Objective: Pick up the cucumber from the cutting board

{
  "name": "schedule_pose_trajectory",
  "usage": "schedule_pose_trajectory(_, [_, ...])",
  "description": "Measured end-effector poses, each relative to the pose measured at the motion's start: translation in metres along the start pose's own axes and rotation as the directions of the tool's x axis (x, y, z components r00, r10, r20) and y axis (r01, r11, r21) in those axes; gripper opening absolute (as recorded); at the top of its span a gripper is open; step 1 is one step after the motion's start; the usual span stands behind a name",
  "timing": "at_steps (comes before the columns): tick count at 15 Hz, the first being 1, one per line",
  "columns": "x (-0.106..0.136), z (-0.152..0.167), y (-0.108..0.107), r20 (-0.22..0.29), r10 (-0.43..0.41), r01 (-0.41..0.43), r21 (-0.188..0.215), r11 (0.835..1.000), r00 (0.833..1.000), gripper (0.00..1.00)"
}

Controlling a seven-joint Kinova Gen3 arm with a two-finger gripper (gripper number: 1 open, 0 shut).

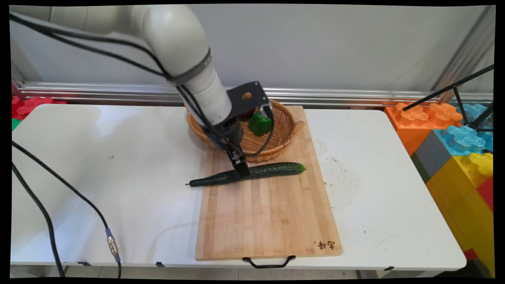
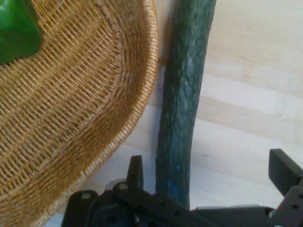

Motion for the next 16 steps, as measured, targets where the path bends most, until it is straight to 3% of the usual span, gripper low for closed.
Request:
schedule_pose_trajectory(3, [-0.013, 0.018, 0.004, -0.005, 0.021, -0.021, 0.004, 1.000, 1.000, 1.00])
schedule_pose_trajectory(8, [-0.029, 0.045, 0.005, -0.035, 0.069, -0.067, 0.047, 0.997, 0.997, 1.00])
schedule_pose_trajectory(16, [-0.044, 0.065, 0.005, -0.048, 0.093, -0.089, 0.082, 0.993, 0.994, 1.00])
